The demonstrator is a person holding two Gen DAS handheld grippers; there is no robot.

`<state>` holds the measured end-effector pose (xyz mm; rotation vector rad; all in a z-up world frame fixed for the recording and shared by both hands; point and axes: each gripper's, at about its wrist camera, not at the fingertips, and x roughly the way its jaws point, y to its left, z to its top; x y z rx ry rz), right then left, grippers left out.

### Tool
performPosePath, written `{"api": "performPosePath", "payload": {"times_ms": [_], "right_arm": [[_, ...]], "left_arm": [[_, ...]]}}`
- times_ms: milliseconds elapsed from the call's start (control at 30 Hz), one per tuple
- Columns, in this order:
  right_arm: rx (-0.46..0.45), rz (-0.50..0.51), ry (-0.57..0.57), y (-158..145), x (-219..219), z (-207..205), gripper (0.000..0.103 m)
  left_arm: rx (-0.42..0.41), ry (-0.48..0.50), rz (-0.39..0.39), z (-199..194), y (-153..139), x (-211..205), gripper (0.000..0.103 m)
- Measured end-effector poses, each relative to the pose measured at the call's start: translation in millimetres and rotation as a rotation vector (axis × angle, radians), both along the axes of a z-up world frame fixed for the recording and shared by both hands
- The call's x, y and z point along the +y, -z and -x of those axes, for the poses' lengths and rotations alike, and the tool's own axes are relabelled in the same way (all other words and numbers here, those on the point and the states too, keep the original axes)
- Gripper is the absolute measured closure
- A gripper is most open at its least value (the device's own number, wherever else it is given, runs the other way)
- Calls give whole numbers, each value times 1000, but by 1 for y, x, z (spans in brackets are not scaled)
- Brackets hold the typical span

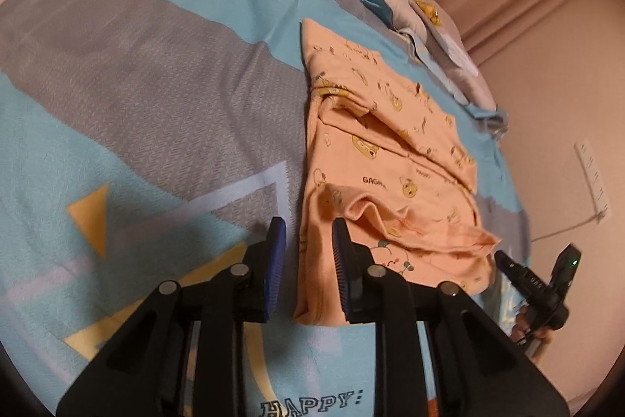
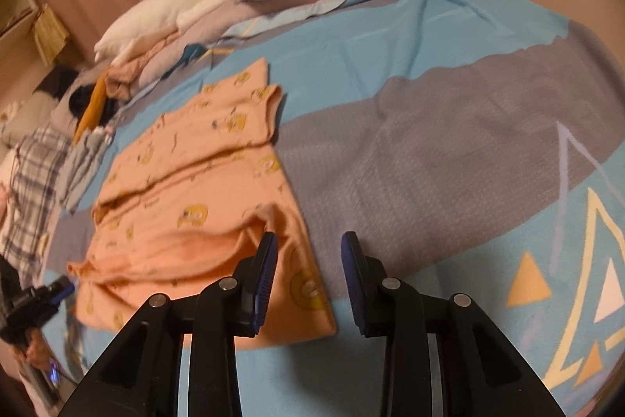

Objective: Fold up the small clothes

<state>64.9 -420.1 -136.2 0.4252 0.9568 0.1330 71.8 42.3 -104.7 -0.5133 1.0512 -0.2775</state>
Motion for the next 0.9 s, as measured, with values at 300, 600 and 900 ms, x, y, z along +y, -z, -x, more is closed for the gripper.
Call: {"api": "performPosePath", "payload": {"times_ms": [300, 600, 900], "right_arm": [[6, 100, -56, 8, 21, -20, 70], [11, 107, -20, 3, 14, -35, 70], [12, 62, -34, -8, 11, -36, 70]], "left_arm": [[30, 20, -46, -32, 18, -19, 80], [38, -7, -37, -47, 8, -14, 80], [9, 15, -30, -38, -7, -13, 77]]}}
